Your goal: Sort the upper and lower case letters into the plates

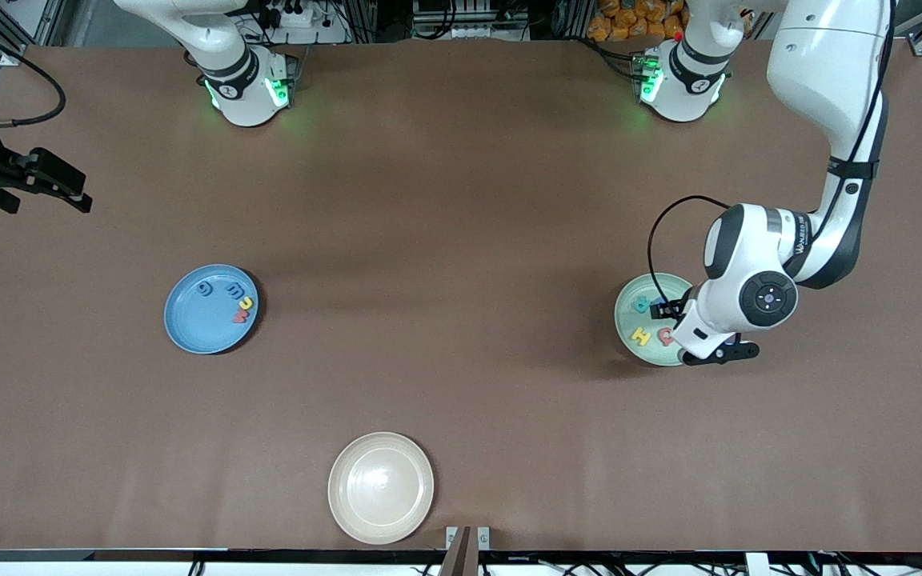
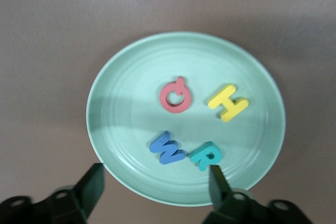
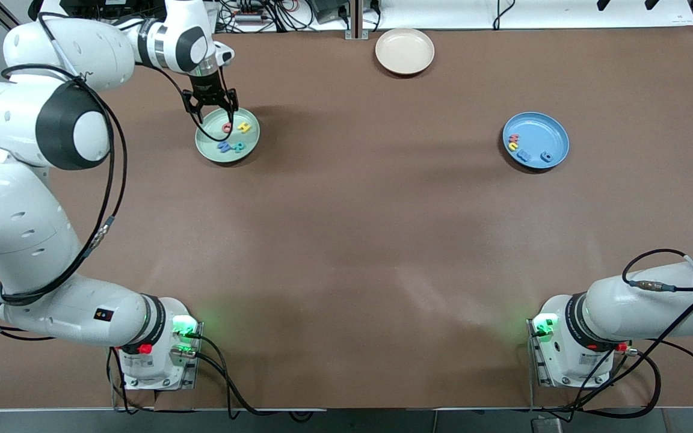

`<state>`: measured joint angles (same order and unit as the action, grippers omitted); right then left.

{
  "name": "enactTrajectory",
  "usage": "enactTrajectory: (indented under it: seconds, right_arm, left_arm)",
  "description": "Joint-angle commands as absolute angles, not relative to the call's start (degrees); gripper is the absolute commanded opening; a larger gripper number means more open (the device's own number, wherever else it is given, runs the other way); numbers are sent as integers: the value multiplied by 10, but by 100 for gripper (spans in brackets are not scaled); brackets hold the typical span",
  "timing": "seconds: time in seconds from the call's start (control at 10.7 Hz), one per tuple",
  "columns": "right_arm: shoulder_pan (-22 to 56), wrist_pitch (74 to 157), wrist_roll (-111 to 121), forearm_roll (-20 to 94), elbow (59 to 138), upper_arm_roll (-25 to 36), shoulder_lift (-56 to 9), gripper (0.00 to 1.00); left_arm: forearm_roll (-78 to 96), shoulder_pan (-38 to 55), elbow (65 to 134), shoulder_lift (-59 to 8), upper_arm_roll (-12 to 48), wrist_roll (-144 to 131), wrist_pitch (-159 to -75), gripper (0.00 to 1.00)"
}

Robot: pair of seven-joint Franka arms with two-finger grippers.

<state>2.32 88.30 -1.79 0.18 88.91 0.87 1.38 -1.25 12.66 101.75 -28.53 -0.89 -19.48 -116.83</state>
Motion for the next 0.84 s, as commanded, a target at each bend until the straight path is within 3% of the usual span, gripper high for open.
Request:
enactTrajectory:
  seconds: [0.0, 0.47, 0.75]
  right_arm:
    - [32, 881, -18, -11, 892, 17, 22, 100]
    - [51, 882, -18, -8, 892, 42, 21, 100]
    - [51, 879, -18, -6, 892, 43, 21, 100]
  left_arm:
    - [-29, 127, 985, -283, -8, -211, -1160, 100]
    - [-65, 127, 907, -278, -13, -221, -1153, 100]
    - [-75, 125, 816, -268, -21, -218, -1069, 100]
